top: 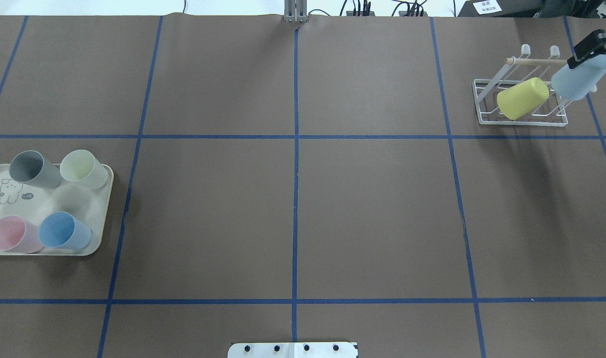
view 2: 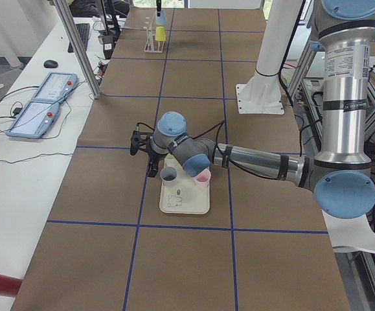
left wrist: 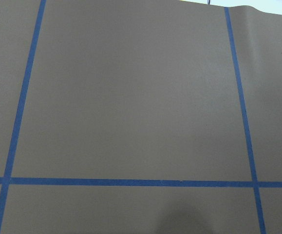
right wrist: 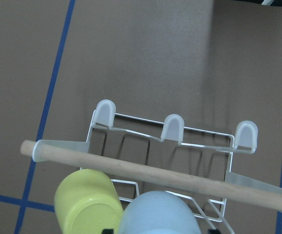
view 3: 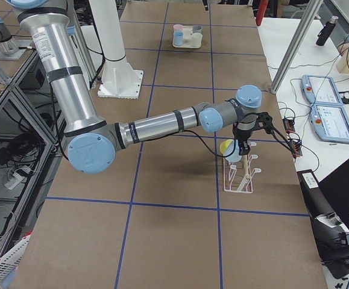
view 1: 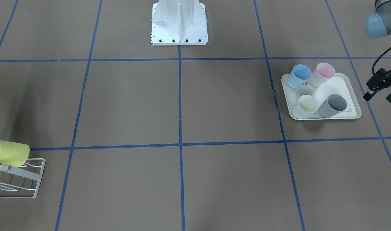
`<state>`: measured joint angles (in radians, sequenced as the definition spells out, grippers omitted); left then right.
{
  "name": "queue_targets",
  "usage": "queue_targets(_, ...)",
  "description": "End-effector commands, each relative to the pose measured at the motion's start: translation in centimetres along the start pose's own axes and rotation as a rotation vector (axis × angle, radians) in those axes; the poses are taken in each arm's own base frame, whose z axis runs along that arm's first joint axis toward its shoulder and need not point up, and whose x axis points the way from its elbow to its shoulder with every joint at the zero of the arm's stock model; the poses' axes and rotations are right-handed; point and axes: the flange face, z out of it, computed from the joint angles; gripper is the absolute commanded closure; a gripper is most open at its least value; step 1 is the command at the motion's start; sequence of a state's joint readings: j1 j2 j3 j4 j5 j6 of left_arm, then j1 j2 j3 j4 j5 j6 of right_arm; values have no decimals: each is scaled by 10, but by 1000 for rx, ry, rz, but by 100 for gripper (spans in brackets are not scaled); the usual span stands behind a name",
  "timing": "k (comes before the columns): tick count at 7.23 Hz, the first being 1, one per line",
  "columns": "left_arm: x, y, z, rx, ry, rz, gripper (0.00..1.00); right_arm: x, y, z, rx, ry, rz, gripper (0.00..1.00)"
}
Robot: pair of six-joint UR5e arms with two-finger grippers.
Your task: Transfer IKEA cup to right arm and place on rack
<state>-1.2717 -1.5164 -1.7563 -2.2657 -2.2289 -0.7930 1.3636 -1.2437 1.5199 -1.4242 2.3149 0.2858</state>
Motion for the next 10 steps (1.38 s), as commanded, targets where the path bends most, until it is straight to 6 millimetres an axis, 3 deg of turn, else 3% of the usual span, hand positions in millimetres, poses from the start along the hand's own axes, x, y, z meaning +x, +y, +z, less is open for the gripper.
queue_targets(1, 0, 0, 0, 0, 0, 0, 0, 2, 0, 5, -9, 2, 4, 83)
queue_targets(4, 1, 0, 0, -2, 2, 1, 0, 9, 3, 15, -28, 5, 17, 83)
queue_targets(7, 2, 1, 0, -5, 7, 1, 0, -3, 3, 32, -55, 1, 6, 82)
queue_targets(9, 4, 1, -2, -5, 10, 1, 0, -7, 2, 35, -59, 0, -1, 75)
queue_targets(10, 4, 1, -2, -5, 10, -2, 0, -10, 0, 36, -60, -1, -4, 63)
